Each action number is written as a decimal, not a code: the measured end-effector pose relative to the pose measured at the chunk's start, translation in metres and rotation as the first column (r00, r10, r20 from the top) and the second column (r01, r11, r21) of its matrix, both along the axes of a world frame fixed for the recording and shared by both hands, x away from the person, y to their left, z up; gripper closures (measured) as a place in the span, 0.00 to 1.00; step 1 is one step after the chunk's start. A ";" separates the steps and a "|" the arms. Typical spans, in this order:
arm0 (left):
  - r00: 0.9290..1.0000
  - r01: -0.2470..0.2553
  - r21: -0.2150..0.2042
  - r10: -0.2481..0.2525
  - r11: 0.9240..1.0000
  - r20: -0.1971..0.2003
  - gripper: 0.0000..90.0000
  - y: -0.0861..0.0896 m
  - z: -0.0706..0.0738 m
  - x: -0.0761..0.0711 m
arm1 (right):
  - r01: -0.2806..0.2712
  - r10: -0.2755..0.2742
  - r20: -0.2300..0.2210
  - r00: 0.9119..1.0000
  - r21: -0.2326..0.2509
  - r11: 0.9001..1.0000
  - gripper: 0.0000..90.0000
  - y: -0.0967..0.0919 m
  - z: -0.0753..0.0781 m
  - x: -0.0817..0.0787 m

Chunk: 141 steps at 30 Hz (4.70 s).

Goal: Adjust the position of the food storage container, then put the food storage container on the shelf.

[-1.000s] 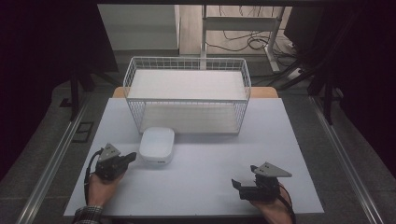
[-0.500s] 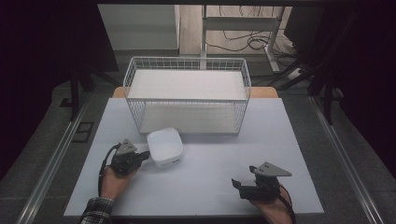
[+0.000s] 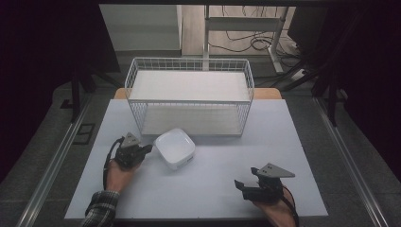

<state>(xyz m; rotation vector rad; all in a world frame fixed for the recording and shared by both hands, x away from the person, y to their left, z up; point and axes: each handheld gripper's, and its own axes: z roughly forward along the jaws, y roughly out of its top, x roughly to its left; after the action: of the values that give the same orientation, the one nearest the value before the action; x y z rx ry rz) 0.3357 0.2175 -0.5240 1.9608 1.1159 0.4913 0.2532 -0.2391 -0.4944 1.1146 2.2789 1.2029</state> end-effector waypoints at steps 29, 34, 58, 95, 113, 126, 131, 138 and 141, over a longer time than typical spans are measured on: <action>0.984 0.173 -0.084 -0.176 0.981 -0.035 1.00 -0.038 0.001 -0.017 | -0.053 0.052 -0.071 0.996 -0.015 0.998 0.48 0.010 0.003 0.026; 0.979 0.194 -0.092 -0.199 0.977 -0.042 1.00 -0.053 0.002 -0.030 | -0.100 0.096 -0.089 0.991 -0.046 0.994 0.60 0.024 0.003 0.038; 0.988 0.141 -0.096 -0.146 0.985 -0.044 1.00 -0.082 -0.006 -0.013 | -0.101 0.095 -0.078 0.992 -0.077 0.992 0.95 0.072 -0.006 0.095; 0.988 0.138 -0.101 -0.144 0.985 -0.058 0.29 -0.062 0.004 -0.068 | -0.081 0.079 -0.054 0.995 -0.050 0.995 0.39 0.041 0.002 0.048; 0.986 0.167 -0.055 -0.167 0.984 0.012 0.07 -0.055 -0.004 -0.083 | -0.125 0.123 -0.039 0.992 -0.033 0.992 0.06 0.027 -0.005 0.038; 0.977 0.201 -0.158 -0.208 0.967 -0.034 0.03 -0.055 0.014 -0.081 | -0.128 0.128 -0.027 0.991 -0.011 0.992 0.02 0.034 0.004 0.037; 0.973 0.221 -0.164 -0.229 0.962 -0.033 0.05 -0.063 0.023 -0.076 | -0.124 0.124 -0.031 0.992 0.003 0.992 0.00 0.044 0.012 0.038; 0.969 0.240 -0.151 -0.245 0.959 -0.019 0.09 -0.078 0.031 -0.064 | -0.141 0.141 -0.065 0.988 0.004 0.990 0.07 0.061 0.018 0.046; 0.968 0.240 -0.139 -0.247 0.961 -0.032 0.11 -0.086 0.029 -0.054 | -0.157 0.156 -0.080 0.985 0.000 0.988 0.11 0.070 0.017 0.053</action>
<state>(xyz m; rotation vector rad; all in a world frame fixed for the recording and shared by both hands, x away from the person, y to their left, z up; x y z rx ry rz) 0.2814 0.1317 -0.4953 1.9666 0.8961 0.2310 0.3058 -0.1690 -0.4771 1.0142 2.4684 1.2282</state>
